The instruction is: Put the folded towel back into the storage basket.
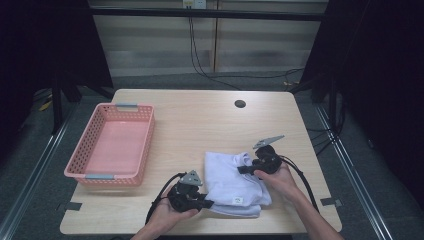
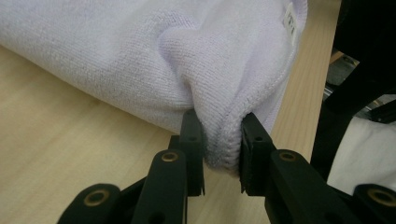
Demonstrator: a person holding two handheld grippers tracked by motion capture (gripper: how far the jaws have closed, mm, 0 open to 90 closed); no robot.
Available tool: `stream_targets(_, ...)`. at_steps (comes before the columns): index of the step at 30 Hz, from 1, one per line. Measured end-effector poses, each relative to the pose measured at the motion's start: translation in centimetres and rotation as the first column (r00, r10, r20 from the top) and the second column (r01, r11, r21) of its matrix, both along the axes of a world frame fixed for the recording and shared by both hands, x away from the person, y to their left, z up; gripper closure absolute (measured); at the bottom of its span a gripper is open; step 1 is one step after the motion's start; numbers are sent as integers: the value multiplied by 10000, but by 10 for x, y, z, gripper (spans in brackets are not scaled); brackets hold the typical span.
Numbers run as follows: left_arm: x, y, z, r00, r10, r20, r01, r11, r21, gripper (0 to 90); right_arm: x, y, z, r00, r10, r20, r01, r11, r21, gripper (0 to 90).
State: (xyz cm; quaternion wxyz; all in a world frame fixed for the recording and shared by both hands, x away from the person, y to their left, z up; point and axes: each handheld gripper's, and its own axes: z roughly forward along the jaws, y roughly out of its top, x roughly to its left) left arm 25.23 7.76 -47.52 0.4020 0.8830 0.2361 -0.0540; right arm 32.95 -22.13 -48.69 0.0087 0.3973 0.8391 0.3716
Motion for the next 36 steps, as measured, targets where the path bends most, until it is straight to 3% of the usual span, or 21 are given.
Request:
stream_targets(6, 6, 10, 15, 9998, 186, 114, -182, 9990, -405, 752, 9, 3, 13, 9998, -37, 215, 30, 9995, 326, 669)
stream_targets(13, 11, 19, 36, 9980, 335, 538, -289, 9960, -849, 752, 16, 5, 27, 9991, -169, 381, 141, 9974, 711, 670)
stream_targets(21, 22, 40, 61, 9939, 770, 792, -646, 9868, -1483, 753, 29, 13, 49, 9985, -179, 524, 109, 9913, 1313, 673)
stream_targets(32, 35, 70, 88, 9839, 1245, 1280, -1001, 9781, -1826, 753, 58, 41, 89, 9950, 95, 998, -259, 9860, 1648, 675)
stream_targets(36, 39, 87, 92, 9784, 1645, 1253, -1368, 9693, -2044, 753, 69, 56, 98, 9928, 278, 1162, -479, 9836, 1739, 676)
